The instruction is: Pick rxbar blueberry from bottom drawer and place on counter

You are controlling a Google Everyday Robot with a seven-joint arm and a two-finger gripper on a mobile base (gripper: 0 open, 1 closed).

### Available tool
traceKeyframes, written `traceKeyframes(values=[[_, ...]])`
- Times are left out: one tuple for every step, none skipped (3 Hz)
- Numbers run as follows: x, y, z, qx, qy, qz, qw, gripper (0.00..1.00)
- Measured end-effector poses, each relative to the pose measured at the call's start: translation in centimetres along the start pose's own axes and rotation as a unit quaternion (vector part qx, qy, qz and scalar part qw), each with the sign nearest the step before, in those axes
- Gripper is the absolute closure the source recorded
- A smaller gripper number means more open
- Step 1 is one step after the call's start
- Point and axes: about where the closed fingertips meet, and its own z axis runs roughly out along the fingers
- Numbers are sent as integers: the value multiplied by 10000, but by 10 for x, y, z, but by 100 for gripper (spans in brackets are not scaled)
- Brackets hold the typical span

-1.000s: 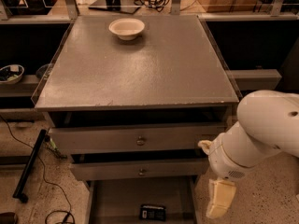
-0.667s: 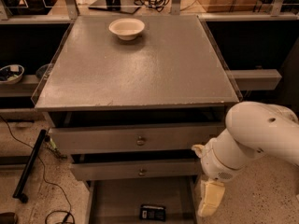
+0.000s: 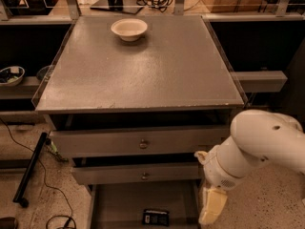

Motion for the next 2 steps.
traceKeyframes(values=[[10,3,25,25,-197,193,9996,0],[20,0,43,55,-267,349,9990,0]])
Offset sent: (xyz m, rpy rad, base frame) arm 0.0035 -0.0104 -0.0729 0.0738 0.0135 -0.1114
